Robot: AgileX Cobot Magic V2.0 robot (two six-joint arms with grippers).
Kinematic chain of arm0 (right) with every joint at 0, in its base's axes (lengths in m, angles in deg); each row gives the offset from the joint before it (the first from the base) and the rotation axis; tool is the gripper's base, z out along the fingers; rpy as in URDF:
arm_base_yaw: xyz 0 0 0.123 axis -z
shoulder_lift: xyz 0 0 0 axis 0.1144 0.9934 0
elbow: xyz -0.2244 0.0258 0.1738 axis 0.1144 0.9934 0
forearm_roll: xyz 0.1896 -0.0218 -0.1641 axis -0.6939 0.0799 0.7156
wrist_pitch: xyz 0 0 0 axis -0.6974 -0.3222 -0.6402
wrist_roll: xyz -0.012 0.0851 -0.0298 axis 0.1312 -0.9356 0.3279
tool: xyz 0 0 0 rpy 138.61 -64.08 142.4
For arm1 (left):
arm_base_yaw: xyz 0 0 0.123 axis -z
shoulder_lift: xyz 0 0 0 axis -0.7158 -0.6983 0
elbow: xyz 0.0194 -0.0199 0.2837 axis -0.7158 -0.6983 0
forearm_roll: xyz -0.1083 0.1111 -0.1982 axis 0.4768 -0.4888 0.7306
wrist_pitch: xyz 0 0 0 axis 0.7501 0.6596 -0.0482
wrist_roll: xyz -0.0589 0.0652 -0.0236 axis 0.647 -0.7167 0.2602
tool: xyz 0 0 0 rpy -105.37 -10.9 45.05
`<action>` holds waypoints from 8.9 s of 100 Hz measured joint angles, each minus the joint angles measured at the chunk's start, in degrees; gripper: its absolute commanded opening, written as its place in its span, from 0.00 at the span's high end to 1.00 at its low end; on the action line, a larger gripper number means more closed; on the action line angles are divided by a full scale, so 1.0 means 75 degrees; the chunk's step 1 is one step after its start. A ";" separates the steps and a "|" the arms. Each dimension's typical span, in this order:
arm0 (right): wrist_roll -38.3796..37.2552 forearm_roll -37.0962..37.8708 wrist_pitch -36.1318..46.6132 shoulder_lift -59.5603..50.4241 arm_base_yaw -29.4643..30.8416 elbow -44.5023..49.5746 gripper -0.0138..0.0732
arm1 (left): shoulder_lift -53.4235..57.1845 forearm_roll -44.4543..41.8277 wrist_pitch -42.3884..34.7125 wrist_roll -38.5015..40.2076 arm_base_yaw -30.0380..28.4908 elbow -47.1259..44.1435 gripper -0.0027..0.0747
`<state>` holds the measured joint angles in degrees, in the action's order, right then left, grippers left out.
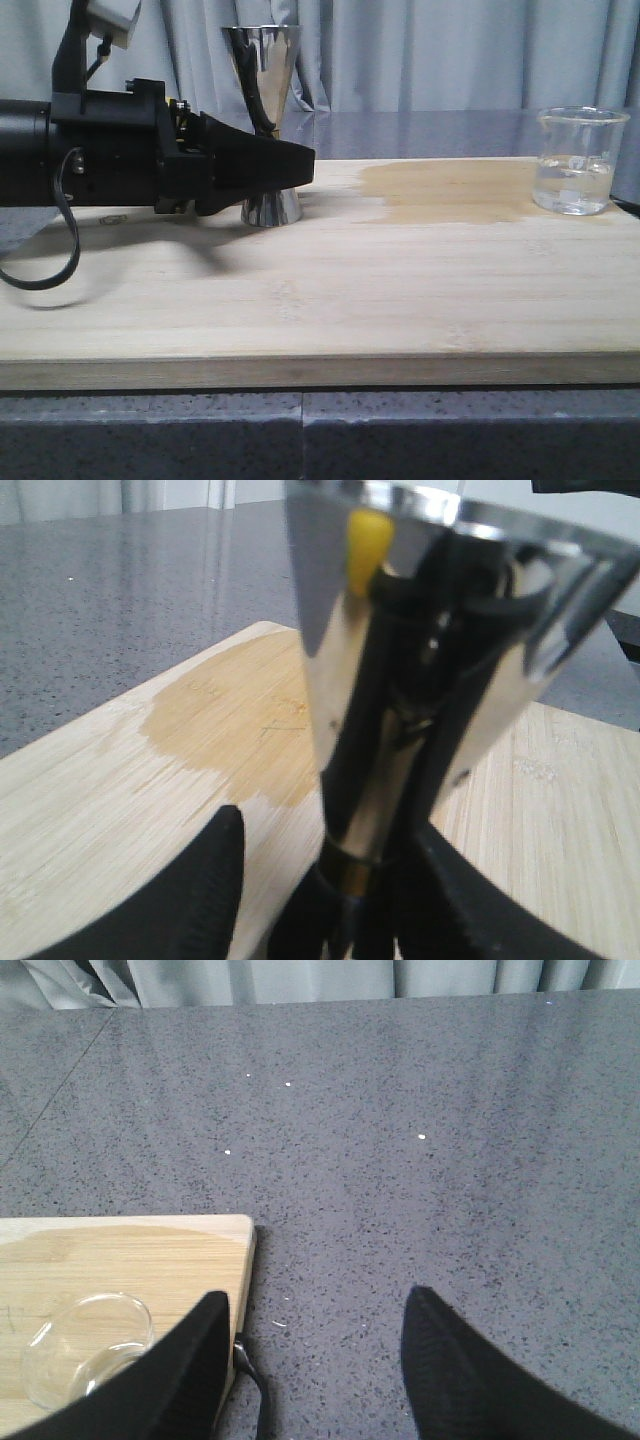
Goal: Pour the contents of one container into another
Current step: 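Close the left gripper on the jigger and lift it off the board, then move the right gripper to the glass beaker and close around it, then lift the glass beaker with the right gripper toward the jigger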
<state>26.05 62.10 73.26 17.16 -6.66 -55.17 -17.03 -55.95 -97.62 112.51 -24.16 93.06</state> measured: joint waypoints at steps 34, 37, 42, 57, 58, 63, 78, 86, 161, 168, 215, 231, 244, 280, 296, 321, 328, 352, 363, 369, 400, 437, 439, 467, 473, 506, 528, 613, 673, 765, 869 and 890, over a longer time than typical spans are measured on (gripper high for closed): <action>0.0000 0.0000 0.0000 0.0000 0.0000 0.0000 0.43 | 0.0000 0.0046 -0.0063 0.0013 0.0000 0.0011 0.79; 0.0000 0.0000 0.0000 0.0000 0.0000 0.0000 0.43 | 0.0000 0.0057 -0.0063 0.0013 0.0000 0.0011 0.80; 0.0000 0.0000 0.0000 0.0000 0.0000 0.0000 0.43 | 0.0000 0.0057 -0.0078 0.0013 0.0000 0.0011 0.82; 0.0000 0.0000 0.0000 0.0000 0.0000 0.0000 0.43 | 0.0000 0.0075 -0.0095 0.0013 0.0000 0.0011 0.88; 0.0000 0.0000 0.0000 0.0000 0.0000 0.0000 0.43 | 0.0000 0.0075 -0.0099 0.0013 0.0000 0.0011 0.88; 0.0000 0.0000 0.0000 0.0000 0.0000 0.0000 0.43 | 0.0000 0.0082 -0.0113 0.0013 0.0000 0.0011 0.90; 0.0000 0.0000 0.0000 0.0000 0.0000 0.0000 0.43 | 0.0000 0.0034 -0.0128 0.0013 0.0000 0.0018 0.95; 0.0000 0.0000 0.0000 0.0000 0.0000 0.0000 0.44 | 0.0000 -0.0026 -0.0138 0.0013 0.0000 0.0018 0.96; 0.0000 -0.0081 0.1326 0.0000 -0.0788 0.0759 0.44 | 0.0649 -0.0603 0.0011 0.0005 0.0044 0.0018 0.97; 0.0000 -0.0081 0.1705 0.0000 -0.0985 0.0973 0.44 | 0.0771 -0.0620 0.0011 0.0019 0.0044 0.0018 0.97; 0.0000 -0.0116 0.2624 0.0000 -0.1552 0.1779 0.43 | 0.0938 -0.0679 0.0011 0.0189 0.0044 0.0018 0.97; 0.0000 -0.0116 0.2974 0.0000 -0.1953 0.2185 0.43 | 0.0938 -0.0697 0.0011 0.0189 0.0044 0.0018 0.97; 0.0000 -0.0116 0.3371 0.0000 -0.2126 0.2603 0.43 | 0.0938 -0.0714 0.0011 0.0189 0.0044 0.0018 0.97; 0.0000 -0.0116 0.4530 0.0287 -0.2137 0.3071 0.26 | 0.0938 -0.0737 0.0011 0.0189 0.0044 0.0018 0.97; 0.0000 -0.0116 0.5087 0.0991 -0.2175 0.3071 0.26 | 0.0938 -0.0737 0.0011 0.0189 0.0044 0.0018 0.97; 0.0000 -0.0056 0.6620 0.2349 -0.2597 0.3071 0.26 | 0.0938 -0.0737 0.0011 0.0189 0.0044 0.0018 0.97; 0.0000 -0.0041 0.7061 0.2748 -0.2651 0.3071 0.26 | 0.0938 -0.0737 0.0011 0.0189 0.0044 0.0018 0.97; 0.0000 -0.0030 0.8414 0.3816 -0.2655 0.3071 0.26 | 0.0938 -0.0749 0.0011 0.0189 0.0044 0.0018 0.97; 0.0000 -0.0030 0.8904 0.4161 -0.2655 0.3071 0.26 | 0.0938 -0.0749 0.0011 0.0189 0.0044 0.0018 0.97; 0.0000 -0.0030 0.9142 0.4300 -0.2655 0.3071 0.26 | 0.0938 -0.0749 0.0011 0.0189 0.0044 0.0018 0.97; 0.0000 -0.0030 0.9830 0.4722 -0.2655 0.3071 0.27 | 0.0938 -0.0766 0.0011 0.0189 0.0044 0.0018 0.97; 0.0000 -0.0030 1.0334 0.5085 -0.2666 0.3041 0.27 | 0.0938 -0.0847 0.0011 0.0201 0.0044 0.0018 0.97; 0.0000 -0.0030 1.0353 0.5099 -0.2666 0.3041 0.27 | 0.0938 -0.0864 0.0011 0.0201 0.0044 0.0018 0.97; 0.0000 -0.0030 1.0377 0.5099 -0.2501 0.3041 0.32 | 0.0938 -0.0945 0.0011 0.0201 0.0044 0.0018 0.97; 0.0000 -0.0030 1.0377 0.5099 -0.2489 0.3041 0.33 | 0.0938 -0.0945 0.0011 0.0201 0.0044 0.0018 0.97; 0.0000 -0.0030 1.0384 0.5116 -0.2484 0.3041 0.33 | 0.0938 -0.0962 0.0011 0.0201 0.0044 0.0018 0.97; 0.0000 -0.0030 1.0395 0.5119 -0.2484 0.3024 0.33 | 0.0938 -0.0962 0.0011 0.0201 0.0044 0.0018 0.97; 0.0000 -0.0030 1.0395 0.5150 -0.2484 0.2750 0.33 | 0.0938 -0.0978 0.0011 0.0236 0.0044 0.0018 0.97; 0.0000 -0.0011 1.0395 0.5150 -0.2484 0.2750 0.51 | 0.0938 -0.0978 0.0011 0.0236 0.0044 0.0018 0.97; 0.0000 0.0400 1.0395 0.5150 -0.2484 0.2750 0.64 | 0.0938 -0.0978 0.0011 0.0236 0.0044 0.0018 0.97; -0.0394 0.2860 0.6610 0.3782 -0.2484 -0.0061 0.64 | 0.0938 -0.1052 0.0011 0.0332 0.0044 0.0018 0.97; -0.0549 0.3384 0.5667 0.3513 -0.2838 -0.0686 0.64 | 0.0938 -0.1058 0.0011 0.0332 0.0044 0.0018 0.97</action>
<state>21.94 87.48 115.77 43.51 -27.94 -60.31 -9.99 -63.89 -97.54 115.00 -23.83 93.19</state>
